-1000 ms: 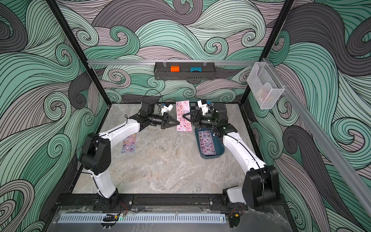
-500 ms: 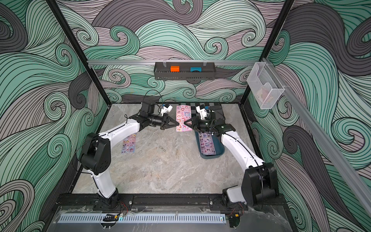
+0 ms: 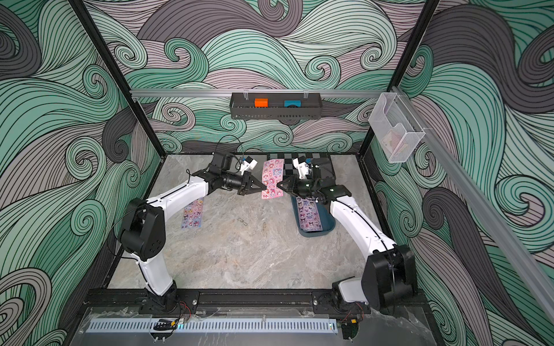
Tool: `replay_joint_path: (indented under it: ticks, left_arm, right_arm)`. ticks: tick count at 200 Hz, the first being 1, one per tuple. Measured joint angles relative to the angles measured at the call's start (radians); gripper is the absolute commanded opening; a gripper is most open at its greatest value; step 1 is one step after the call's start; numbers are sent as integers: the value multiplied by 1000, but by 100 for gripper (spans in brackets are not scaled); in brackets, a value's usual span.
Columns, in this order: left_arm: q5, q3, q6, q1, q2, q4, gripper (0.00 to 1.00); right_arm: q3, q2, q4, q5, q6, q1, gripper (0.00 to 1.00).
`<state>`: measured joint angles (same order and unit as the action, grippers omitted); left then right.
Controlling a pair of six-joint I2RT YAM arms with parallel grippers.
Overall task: Take the stickers out of the storage box
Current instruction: Pick up the sticker from the storage box, then place the sticker at the center of the board.
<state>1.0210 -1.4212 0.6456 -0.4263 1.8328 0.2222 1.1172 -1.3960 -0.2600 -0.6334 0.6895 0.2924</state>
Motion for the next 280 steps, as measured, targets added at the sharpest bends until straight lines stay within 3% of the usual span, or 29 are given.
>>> replay_joint_path:
  ticks: [21,57,102,139,183,238,280]
  left_arm:
    - [-52,-2,-27,27,0,65,35]
    - [-150,72,-11,150,-32,111,43]
    - [-253,203,-6,344,-150,163,44]
    - [-289,314,24,453,-296,134,43]
    - [-303,335,40,478,-381,110,43]
    - [-294,335,44,479,-382,98,43]
    - [-291,335,51,481,-382,96,43]
  right_arm:
    - [32,-43,0,24,-3,57,0]
    - [145,-204,-2,67,-15,197,0]
    - [317,-438,-2,102,-20,375,0]
    - [381,-601,125,75,50,477,0]
    - [354,-717,181,94,91,467,0]
    - [258,-738,214,147,115,404,0]
    - [266,-791,285,172,166,436,0]
